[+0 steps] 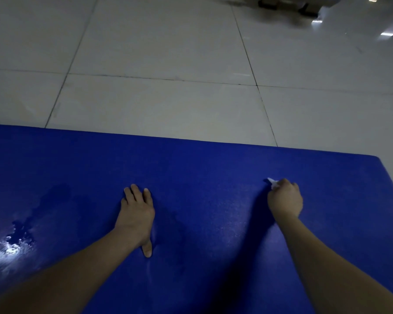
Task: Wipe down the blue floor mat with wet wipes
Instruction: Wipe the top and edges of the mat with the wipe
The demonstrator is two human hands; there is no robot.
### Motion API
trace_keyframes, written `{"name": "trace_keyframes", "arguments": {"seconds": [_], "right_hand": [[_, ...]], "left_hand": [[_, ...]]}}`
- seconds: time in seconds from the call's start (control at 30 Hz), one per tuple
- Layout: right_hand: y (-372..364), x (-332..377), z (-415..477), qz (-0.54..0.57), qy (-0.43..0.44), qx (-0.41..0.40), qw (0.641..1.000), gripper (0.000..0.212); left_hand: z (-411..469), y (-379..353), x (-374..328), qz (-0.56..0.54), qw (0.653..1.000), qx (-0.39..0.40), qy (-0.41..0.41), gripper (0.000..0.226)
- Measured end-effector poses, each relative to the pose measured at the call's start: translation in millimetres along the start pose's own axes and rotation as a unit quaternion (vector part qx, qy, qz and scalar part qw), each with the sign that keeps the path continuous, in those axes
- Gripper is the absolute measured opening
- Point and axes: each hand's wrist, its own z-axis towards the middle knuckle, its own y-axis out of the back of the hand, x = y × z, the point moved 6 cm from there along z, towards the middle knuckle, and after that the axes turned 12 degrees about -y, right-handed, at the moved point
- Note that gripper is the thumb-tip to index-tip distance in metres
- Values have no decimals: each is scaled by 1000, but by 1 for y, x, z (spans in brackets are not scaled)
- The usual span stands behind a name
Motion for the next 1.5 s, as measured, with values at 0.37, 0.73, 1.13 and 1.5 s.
{"name": "trace_keyframes", "arguments": {"seconds": [0.37,0.73,1.13,1.5], "right_hand": [[-73,166,-143,35,220,78,972,31],[-33,114,-64,-38,216,50,974,12],[-25,54,2,6,72,-22,997,16],[-104,220,-140,-141,320,61,935,38]], "left_hand": [[3,-1,1,26,1000,1,5,172],[1,-2,0,11,1000,7,10,173],[3,0,-1,17,1000,2,11,173],[6,-7,2,39,999,7,7,173]]}}
